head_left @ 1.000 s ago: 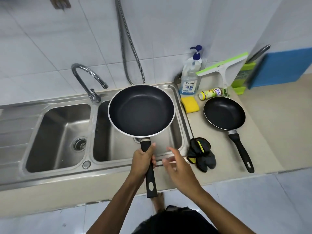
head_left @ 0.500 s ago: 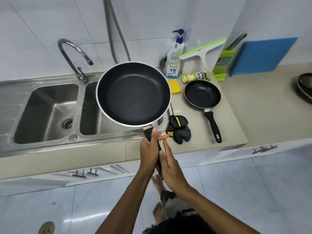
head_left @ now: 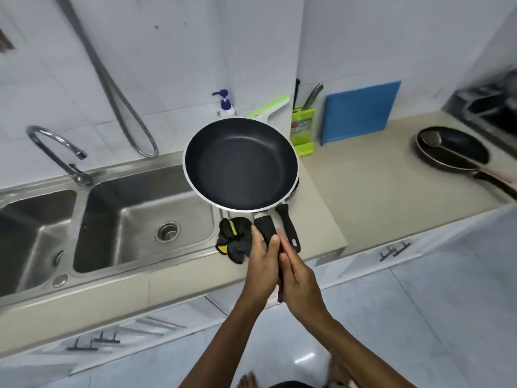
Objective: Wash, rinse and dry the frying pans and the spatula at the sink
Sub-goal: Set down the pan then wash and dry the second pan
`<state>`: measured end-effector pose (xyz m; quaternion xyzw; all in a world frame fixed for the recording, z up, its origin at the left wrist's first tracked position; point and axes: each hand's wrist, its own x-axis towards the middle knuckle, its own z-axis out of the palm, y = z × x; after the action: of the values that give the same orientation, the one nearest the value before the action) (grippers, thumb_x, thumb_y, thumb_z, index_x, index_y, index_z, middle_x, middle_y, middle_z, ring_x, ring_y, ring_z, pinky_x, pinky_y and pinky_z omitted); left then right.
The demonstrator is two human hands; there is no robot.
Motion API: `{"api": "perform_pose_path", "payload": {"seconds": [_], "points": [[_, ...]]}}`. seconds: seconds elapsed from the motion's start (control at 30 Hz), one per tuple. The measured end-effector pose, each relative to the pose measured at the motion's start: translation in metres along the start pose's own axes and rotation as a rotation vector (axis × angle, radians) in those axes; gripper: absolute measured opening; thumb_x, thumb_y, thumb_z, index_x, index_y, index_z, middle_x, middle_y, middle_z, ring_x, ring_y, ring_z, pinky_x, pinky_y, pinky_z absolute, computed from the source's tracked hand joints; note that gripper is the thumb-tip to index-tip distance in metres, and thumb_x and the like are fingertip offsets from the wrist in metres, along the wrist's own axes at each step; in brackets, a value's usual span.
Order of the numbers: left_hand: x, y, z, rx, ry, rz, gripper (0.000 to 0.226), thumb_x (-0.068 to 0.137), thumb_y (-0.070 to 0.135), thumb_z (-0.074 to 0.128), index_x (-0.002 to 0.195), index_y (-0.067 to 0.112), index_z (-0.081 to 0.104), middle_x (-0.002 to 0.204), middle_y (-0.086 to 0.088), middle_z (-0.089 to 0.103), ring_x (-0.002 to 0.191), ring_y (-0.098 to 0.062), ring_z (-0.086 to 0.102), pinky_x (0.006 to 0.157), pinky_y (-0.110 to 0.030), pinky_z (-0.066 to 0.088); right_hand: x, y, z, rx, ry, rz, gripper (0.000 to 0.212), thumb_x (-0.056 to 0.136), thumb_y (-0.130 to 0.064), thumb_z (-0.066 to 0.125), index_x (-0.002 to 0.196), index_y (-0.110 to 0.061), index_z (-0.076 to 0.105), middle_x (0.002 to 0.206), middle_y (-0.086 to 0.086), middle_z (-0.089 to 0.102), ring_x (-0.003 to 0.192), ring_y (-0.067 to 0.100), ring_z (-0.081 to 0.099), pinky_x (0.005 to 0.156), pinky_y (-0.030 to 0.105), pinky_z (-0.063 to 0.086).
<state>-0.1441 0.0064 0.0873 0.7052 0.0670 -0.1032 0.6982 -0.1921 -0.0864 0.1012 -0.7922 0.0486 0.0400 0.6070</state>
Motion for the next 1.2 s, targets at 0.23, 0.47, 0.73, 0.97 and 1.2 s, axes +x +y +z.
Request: {"api": "perform_pose_path", "payload": {"seconds": [0.23, 0.47, 0.73, 0.97, 1.2], "points": [[0.027, 0.006, 0.160, -0.023, -0.122, 0.016, 0.045, 0.111, 0.032, 0.045, 0.154, 0.030, 0.034, 0.133, 0.003, 0.069, 0.122, -0.011, 0.066, 0.107, -0.036, 0.053, 0.023, 0.047, -0.147, -0.079, 0.121, -0.028, 0.046, 0.106, -0.032, 0.037, 0.151, -0.038, 0.030, 0.111, -0.059, 0.047, 0.106, -0.024, 0.056, 0.084, 0.005, 0.048], [0.072, -0.004, 0.291, 0.024, -0.188, -0.070, 0.017, 0.111, 0.025, 0.045, 0.124, 0.027, 0.055, 0.110, -0.010, 0.072, 0.103, -0.021, 0.071, 0.089, -0.032, 0.059, 0.058, 0.101, -0.270, -0.260, 0.189, 0.091, 0.052, 0.108, -0.038, 0.032, 0.158, -0.027, 0.031, 0.134, -0.005, 0.064, 0.103, 0.002, 0.066, 0.086, 0.018, 0.058], [0.147, -0.036, 0.368, 0.087, -0.229, -0.182, 0.018, 0.108, 0.017, 0.046, 0.122, 0.009, 0.052, 0.099, -0.013, 0.065, 0.090, -0.021, 0.063, 0.076, -0.036, 0.056, 0.114, 0.152, -0.335, -0.255, 0.200, 0.204, 0.044, 0.110, -0.035, 0.033, 0.153, -0.031, 0.039, 0.125, 0.004, 0.070, 0.101, 0.018, 0.071, 0.077, 0.046, 0.062], [0.203, -0.052, 0.410, 0.050, -0.264, -0.193, 0.019, 0.110, 0.022, 0.047, 0.128, 0.020, 0.050, 0.115, -0.013, 0.066, 0.106, -0.024, 0.067, 0.092, -0.038, 0.059, 0.168, 0.193, -0.376, -0.278, 0.167, 0.234, 0.049, 0.108, -0.038, 0.036, 0.155, -0.029, 0.037, 0.126, 0.001, 0.070, 0.096, 0.012, 0.070, 0.078, 0.033, 0.063], [0.241, -0.052, 0.439, 0.059, -0.277, -0.236, 0.023, 0.110, 0.022, 0.049, 0.132, 0.016, 0.050, 0.110, -0.011, 0.068, 0.107, -0.028, 0.069, 0.094, -0.044, 0.061, 0.205, 0.209, -0.407, -0.265, 0.139, 0.245, 0.045, 0.109, -0.037, 0.036, 0.153, -0.031, 0.040, 0.105, -0.006, 0.072, 0.082, 0.007, 0.068, 0.065, 0.028, 0.060]]}}
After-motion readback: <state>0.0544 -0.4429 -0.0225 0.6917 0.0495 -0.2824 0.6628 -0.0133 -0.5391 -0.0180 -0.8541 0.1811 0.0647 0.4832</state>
